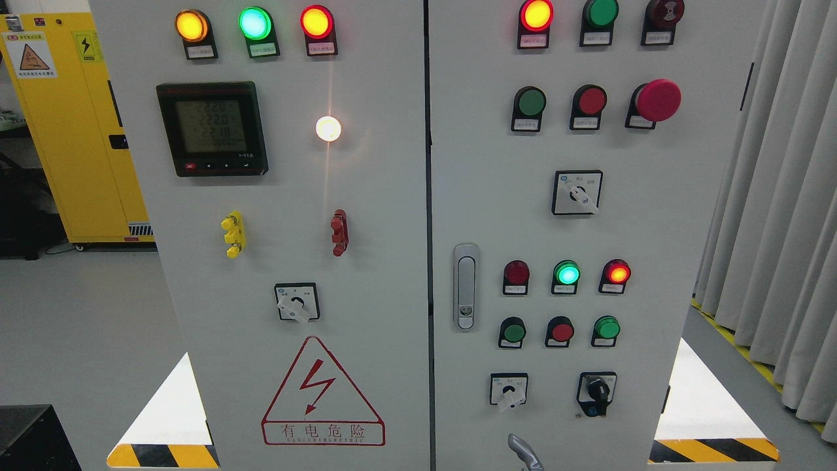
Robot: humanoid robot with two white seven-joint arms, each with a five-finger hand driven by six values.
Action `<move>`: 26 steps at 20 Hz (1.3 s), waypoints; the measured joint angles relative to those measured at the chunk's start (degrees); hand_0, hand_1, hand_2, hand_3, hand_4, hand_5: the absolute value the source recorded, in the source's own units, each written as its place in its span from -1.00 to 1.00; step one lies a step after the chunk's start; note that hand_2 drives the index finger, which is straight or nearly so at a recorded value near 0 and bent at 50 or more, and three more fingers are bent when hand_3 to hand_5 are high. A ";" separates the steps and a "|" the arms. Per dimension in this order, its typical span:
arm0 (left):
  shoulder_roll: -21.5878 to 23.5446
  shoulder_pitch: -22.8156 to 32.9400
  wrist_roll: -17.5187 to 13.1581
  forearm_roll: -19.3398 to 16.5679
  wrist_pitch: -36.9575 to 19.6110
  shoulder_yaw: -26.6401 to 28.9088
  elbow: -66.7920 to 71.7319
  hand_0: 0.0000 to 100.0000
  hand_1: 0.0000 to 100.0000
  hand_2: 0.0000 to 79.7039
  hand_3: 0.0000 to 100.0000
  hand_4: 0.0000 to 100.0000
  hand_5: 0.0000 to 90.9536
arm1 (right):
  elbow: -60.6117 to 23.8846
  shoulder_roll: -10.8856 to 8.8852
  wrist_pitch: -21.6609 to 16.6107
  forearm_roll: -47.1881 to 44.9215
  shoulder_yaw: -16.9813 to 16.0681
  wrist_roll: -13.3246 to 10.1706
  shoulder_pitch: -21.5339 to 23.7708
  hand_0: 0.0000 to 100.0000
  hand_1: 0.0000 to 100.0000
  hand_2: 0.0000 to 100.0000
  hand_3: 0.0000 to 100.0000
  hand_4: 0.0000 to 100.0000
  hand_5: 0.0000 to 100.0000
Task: Press green start button
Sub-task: 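Raise the right hand toward the lower green push button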
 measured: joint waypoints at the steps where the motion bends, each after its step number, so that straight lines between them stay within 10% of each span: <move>1: 0.00 0.00 0.00 0.00 0.00 0.00 0.00 -0.76 0.11 -1.00 -1.00 -1.00 -1.00 | -0.04 0.01 -0.61 2.91 -0.41 -0.76 -0.33 0.23 0.85 -1.00 0.80 1.00 1.00; 13: 0.00 -0.01 0.00 0.00 0.00 0.00 0.00 -0.76 0.11 -1.00 -1.00 -1.00 -1.00 | -0.26 0.18 -2.59 32.42 -4.70 -2.72 -6.29 0.41 0.95 -1.00 0.98 1.00 1.00; 26: 0.00 -0.03 0.00 0.00 0.00 0.00 0.00 -0.76 0.11 -1.00 -1.00 -1.00 -1.00 | 4.38 0.26 -2.05 43.73 -8.22 -2.56 -16.60 0.59 0.96 -1.00 1.00 1.00 1.00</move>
